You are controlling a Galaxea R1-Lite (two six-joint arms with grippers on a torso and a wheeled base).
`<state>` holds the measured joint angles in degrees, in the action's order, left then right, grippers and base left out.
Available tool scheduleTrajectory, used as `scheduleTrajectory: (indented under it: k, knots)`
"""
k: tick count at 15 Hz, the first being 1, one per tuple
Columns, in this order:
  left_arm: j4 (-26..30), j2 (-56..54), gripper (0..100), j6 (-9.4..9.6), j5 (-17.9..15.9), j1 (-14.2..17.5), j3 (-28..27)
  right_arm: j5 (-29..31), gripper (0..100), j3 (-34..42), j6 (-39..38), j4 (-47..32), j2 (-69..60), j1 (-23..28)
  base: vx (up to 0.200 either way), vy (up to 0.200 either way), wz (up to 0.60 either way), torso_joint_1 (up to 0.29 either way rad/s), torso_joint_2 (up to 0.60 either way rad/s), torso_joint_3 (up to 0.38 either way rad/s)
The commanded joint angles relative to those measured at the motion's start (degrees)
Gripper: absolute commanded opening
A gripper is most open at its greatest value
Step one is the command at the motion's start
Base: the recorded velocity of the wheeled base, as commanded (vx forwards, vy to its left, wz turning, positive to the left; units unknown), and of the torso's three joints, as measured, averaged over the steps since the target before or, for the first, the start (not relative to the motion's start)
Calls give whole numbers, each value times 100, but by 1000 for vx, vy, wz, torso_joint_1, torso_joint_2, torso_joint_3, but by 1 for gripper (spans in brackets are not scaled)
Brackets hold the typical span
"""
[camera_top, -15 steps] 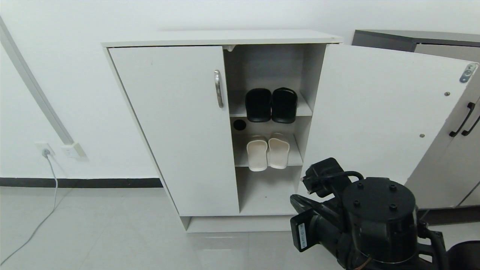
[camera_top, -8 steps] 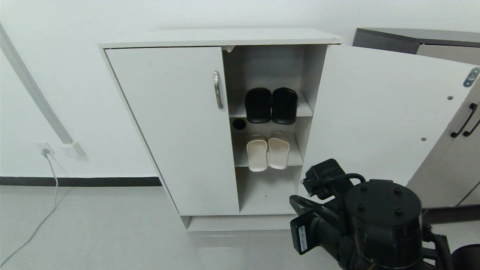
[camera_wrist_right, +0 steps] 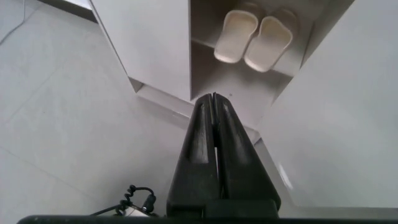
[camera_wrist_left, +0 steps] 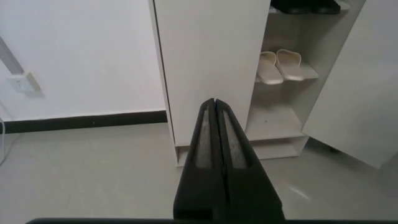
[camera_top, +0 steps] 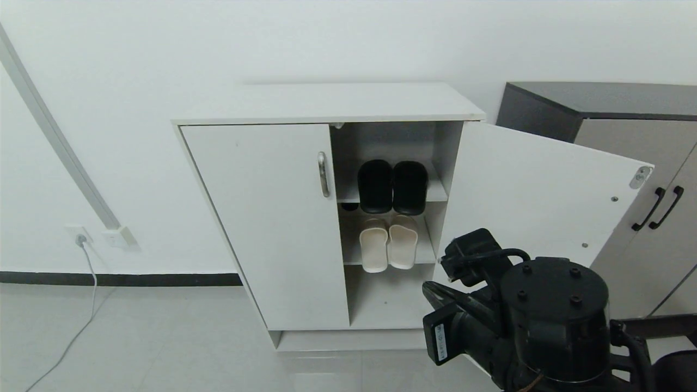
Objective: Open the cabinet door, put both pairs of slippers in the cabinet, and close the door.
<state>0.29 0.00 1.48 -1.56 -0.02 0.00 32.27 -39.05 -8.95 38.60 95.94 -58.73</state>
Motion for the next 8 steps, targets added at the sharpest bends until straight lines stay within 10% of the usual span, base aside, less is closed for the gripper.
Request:
scheduleTrajectory:
  k: [1, 8]
  knots:
    - [6, 0, 0, 2, -2, 2, 0, 8, 0, 2, -2, -1, -31, 2, 0, 0, 0, 134, -471, -330]
    - [-3, 0, 0, 2, -2, 2, 0, 8, 0, 29, 51, -1, -40, 2, 0, 0, 0, 162, -477, -317]
